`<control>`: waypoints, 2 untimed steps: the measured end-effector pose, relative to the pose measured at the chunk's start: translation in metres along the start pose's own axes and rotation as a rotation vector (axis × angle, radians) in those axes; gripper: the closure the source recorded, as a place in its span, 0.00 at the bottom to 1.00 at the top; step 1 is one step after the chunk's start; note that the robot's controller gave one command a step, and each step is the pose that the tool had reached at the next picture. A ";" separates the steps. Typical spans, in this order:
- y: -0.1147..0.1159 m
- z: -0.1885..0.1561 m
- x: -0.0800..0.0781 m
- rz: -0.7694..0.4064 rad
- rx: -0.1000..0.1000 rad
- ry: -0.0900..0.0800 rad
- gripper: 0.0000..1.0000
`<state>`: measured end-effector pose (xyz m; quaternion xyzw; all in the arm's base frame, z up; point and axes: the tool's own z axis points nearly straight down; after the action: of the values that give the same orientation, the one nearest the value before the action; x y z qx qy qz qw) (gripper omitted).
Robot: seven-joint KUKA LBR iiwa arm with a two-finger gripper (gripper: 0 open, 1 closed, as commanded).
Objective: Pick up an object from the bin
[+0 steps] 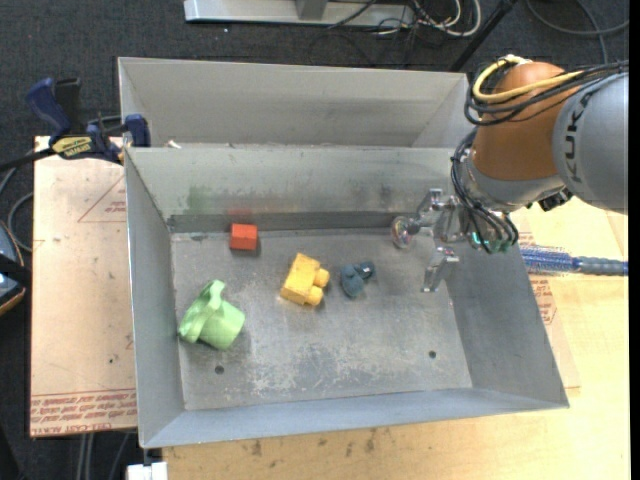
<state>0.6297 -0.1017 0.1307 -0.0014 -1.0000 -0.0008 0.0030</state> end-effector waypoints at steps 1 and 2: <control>0.051 0.038 -0.019 -0.238 -0.001 -0.006 0.00; 0.102 0.054 -0.026 -0.414 0.007 -0.014 0.00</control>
Offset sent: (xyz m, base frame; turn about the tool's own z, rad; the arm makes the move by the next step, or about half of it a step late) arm 0.0187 0.0483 -0.0368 -0.2380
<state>0.6554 0.0002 0.0768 0.2043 -0.9789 0.0022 -0.0043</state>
